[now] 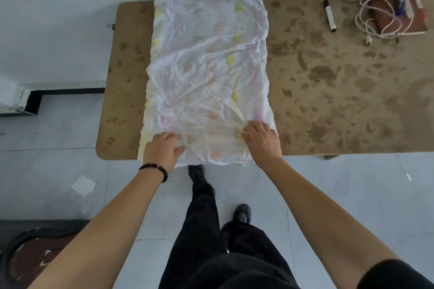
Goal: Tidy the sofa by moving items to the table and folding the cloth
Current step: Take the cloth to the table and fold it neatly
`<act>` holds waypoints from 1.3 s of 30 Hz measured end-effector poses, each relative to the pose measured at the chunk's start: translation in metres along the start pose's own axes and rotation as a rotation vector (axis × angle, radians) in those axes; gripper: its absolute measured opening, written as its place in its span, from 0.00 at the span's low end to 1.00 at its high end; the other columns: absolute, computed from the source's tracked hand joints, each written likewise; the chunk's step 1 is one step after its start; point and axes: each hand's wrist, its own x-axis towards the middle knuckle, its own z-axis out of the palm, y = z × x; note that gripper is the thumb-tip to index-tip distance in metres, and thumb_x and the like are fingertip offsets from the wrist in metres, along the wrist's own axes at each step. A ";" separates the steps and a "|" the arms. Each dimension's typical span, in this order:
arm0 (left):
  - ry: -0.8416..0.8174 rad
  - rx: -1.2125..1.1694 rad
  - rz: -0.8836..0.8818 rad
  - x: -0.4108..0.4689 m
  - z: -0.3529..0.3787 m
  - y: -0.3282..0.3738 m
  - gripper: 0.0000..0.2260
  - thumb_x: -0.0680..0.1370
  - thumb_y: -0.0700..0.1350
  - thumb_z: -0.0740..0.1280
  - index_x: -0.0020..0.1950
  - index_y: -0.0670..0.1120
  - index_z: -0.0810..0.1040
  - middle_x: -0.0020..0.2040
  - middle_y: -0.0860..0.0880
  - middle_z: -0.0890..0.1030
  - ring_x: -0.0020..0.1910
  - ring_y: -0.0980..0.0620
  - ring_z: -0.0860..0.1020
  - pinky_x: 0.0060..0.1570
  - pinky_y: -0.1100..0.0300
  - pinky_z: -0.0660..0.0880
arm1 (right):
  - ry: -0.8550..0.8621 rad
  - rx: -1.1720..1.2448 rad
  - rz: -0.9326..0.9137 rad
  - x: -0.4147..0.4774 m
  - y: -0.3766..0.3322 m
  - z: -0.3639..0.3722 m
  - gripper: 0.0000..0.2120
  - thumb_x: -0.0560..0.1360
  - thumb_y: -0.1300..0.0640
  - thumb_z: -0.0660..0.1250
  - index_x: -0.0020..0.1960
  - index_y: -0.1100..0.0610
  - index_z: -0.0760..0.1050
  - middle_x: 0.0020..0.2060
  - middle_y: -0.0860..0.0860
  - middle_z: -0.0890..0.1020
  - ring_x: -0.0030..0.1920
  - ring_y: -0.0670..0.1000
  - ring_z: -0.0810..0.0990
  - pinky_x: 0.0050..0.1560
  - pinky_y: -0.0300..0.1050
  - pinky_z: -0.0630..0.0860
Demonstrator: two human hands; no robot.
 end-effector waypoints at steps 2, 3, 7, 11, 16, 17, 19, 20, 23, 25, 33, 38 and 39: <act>-0.010 -0.024 -0.018 -0.002 0.004 0.000 0.12 0.80 0.46 0.65 0.61 0.44 0.80 0.63 0.47 0.76 0.63 0.44 0.71 0.56 0.49 0.73 | 0.095 0.075 -0.010 -0.003 -0.005 -0.006 0.06 0.80 0.59 0.66 0.52 0.59 0.81 0.52 0.52 0.83 0.52 0.58 0.80 0.45 0.49 0.72; 0.023 -0.025 0.001 -0.004 0.004 0.001 0.10 0.80 0.44 0.65 0.58 0.43 0.82 0.61 0.46 0.77 0.61 0.44 0.72 0.54 0.50 0.73 | 0.182 0.100 -0.017 -0.005 -0.007 -0.011 0.04 0.78 0.60 0.68 0.49 0.59 0.82 0.48 0.52 0.84 0.48 0.58 0.82 0.41 0.48 0.72; 0.269 -0.030 0.046 -0.020 -0.001 0.003 0.03 0.75 0.38 0.68 0.47 0.40 0.81 0.49 0.43 0.79 0.50 0.40 0.76 0.44 0.48 0.74 | 0.486 0.066 -0.042 -0.032 -0.013 -0.025 0.04 0.79 0.59 0.69 0.49 0.56 0.82 0.41 0.50 0.83 0.42 0.53 0.80 0.40 0.47 0.74; 0.201 0.014 0.104 -0.048 0.017 -0.010 0.03 0.70 0.40 0.71 0.40 0.41 0.80 0.46 0.45 0.77 0.48 0.41 0.76 0.44 0.48 0.73 | 0.219 -0.034 -0.027 -0.068 -0.014 -0.011 0.06 0.79 0.59 0.66 0.46 0.59 0.80 0.36 0.53 0.80 0.37 0.58 0.78 0.38 0.50 0.72; 0.179 -0.047 0.092 -0.052 0.032 -0.029 0.02 0.72 0.41 0.70 0.43 0.43 0.82 0.47 0.45 0.77 0.49 0.42 0.75 0.45 0.48 0.73 | 0.175 0.066 0.122 -0.065 -0.017 -0.001 0.08 0.79 0.55 0.64 0.51 0.58 0.80 0.43 0.55 0.81 0.42 0.59 0.79 0.41 0.51 0.75; 0.219 -0.081 0.057 -0.049 0.032 -0.031 0.03 0.73 0.40 0.69 0.46 0.43 0.81 0.48 0.45 0.78 0.48 0.41 0.75 0.45 0.48 0.73 | 0.191 0.105 0.213 -0.060 -0.016 -0.001 0.10 0.80 0.55 0.63 0.57 0.57 0.79 0.49 0.56 0.80 0.46 0.59 0.78 0.43 0.52 0.76; 0.266 -0.095 -0.001 -0.042 0.029 -0.036 0.07 0.75 0.40 0.68 0.52 0.42 0.81 0.51 0.43 0.78 0.48 0.40 0.76 0.46 0.47 0.74 | 0.166 0.137 0.440 -0.051 -0.010 -0.001 0.16 0.81 0.53 0.62 0.67 0.56 0.73 0.59 0.58 0.75 0.56 0.59 0.75 0.51 0.54 0.75; 0.275 -0.088 -0.010 -0.038 0.028 -0.039 0.07 0.76 0.41 0.68 0.53 0.42 0.82 0.51 0.42 0.78 0.48 0.40 0.76 0.46 0.47 0.74 | 0.128 0.113 0.509 -0.047 -0.006 -0.001 0.16 0.82 0.52 0.61 0.67 0.56 0.73 0.60 0.57 0.74 0.59 0.59 0.73 0.53 0.54 0.74; 0.299 -0.069 0.029 -0.032 0.021 -0.045 0.06 0.78 0.42 0.67 0.50 0.42 0.83 0.45 0.43 0.79 0.47 0.39 0.75 0.46 0.48 0.71 | 0.114 0.076 0.525 -0.049 0.001 0.000 0.12 0.83 0.51 0.59 0.58 0.57 0.76 0.55 0.56 0.77 0.56 0.58 0.74 0.48 0.49 0.71; 0.348 -0.054 0.046 -0.034 0.019 -0.048 0.05 0.78 0.41 0.66 0.49 0.42 0.81 0.45 0.43 0.78 0.46 0.40 0.75 0.46 0.48 0.71 | 0.305 0.137 0.564 -0.059 -0.002 0.000 0.13 0.83 0.49 0.58 0.56 0.57 0.74 0.52 0.55 0.77 0.53 0.56 0.74 0.45 0.45 0.66; 0.246 -0.121 -0.050 -0.066 0.046 -0.058 0.04 0.78 0.39 0.64 0.49 0.41 0.79 0.45 0.42 0.78 0.47 0.39 0.74 0.42 0.49 0.70 | 0.014 0.258 0.873 -0.098 0.006 0.028 0.12 0.82 0.50 0.58 0.60 0.54 0.73 0.57 0.53 0.77 0.56 0.56 0.76 0.48 0.46 0.67; 0.188 -0.372 -0.339 -0.066 0.061 -0.060 0.11 0.76 0.41 0.66 0.58 0.42 0.74 0.57 0.44 0.75 0.56 0.43 0.73 0.46 0.52 0.72 | -0.119 0.411 0.836 -0.091 0.004 0.034 0.13 0.77 0.53 0.60 0.59 0.57 0.73 0.52 0.51 0.75 0.54 0.55 0.75 0.49 0.45 0.68; 0.189 -0.495 -0.446 -0.063 0.063 -0.060 0.16 0.75 0.41 0.67 0.61 0.42 0.70 0.60 0.44 0.72 0.57 0.45 0.72 0.49 0.54 0.71 | -0.081 0.520 0.871 -0.091 0.005 0.036 0.10 0.76 0.52 0.61 0.53 0.56 0.73 0.48 0.49 0.75 0.49 0.53 0.74 0.45 0.45 0.69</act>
